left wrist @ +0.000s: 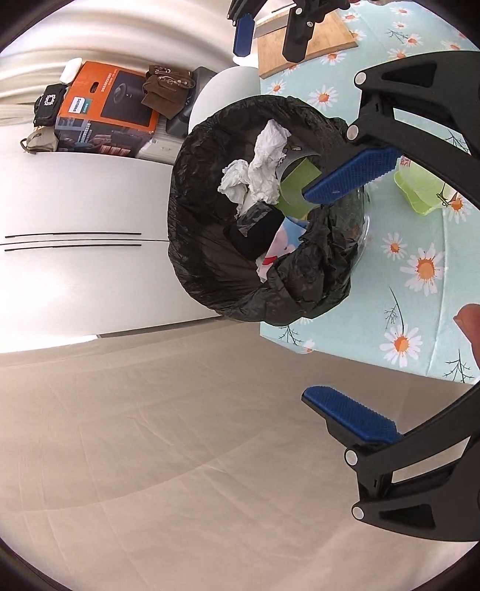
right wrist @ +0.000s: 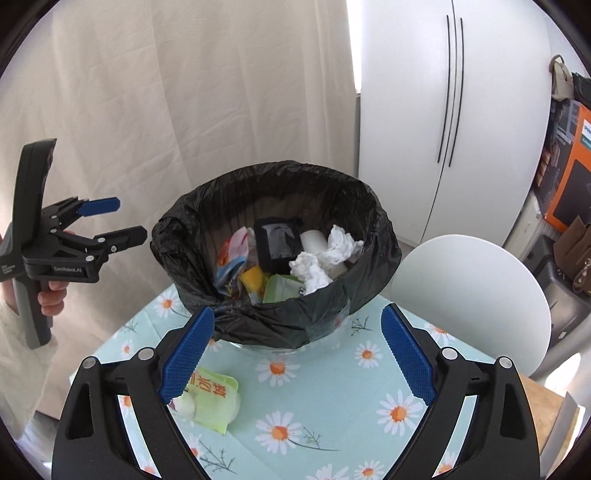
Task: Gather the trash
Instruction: 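Move both open tools back over the green lid and clear cup, then close the right tool on the clear printed cup while the left tool approaches the green lid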
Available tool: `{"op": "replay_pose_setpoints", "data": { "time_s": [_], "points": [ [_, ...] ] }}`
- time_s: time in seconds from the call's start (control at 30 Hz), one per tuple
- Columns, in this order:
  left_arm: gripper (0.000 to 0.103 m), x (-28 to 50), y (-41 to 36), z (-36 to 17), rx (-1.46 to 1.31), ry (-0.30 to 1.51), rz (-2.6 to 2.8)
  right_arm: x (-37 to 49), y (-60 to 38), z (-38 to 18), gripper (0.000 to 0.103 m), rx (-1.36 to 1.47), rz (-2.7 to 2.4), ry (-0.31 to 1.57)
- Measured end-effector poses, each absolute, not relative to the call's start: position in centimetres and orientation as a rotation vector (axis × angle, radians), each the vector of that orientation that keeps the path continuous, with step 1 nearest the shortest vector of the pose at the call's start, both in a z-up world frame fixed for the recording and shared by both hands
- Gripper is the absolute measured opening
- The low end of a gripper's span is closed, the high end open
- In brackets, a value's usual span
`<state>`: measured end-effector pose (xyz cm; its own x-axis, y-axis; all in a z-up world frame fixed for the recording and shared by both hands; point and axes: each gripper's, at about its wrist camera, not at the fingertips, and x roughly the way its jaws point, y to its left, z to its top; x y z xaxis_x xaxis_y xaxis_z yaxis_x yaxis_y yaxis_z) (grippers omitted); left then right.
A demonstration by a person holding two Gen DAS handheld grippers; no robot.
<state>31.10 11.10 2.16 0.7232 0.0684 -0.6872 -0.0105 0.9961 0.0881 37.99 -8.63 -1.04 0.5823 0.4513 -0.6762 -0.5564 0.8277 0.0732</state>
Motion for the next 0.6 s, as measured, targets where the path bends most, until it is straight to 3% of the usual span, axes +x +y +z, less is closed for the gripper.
{"op": "replay_pose_setpoints", "data": {
  "time_s": [0.6],
  "points": [
    [0.097,21.9,10.5,-5.4,0.031,0.853,0.293,34.6,-9.3,-12.3,0.087,0.113,0.745,1.009]
  ]
}}
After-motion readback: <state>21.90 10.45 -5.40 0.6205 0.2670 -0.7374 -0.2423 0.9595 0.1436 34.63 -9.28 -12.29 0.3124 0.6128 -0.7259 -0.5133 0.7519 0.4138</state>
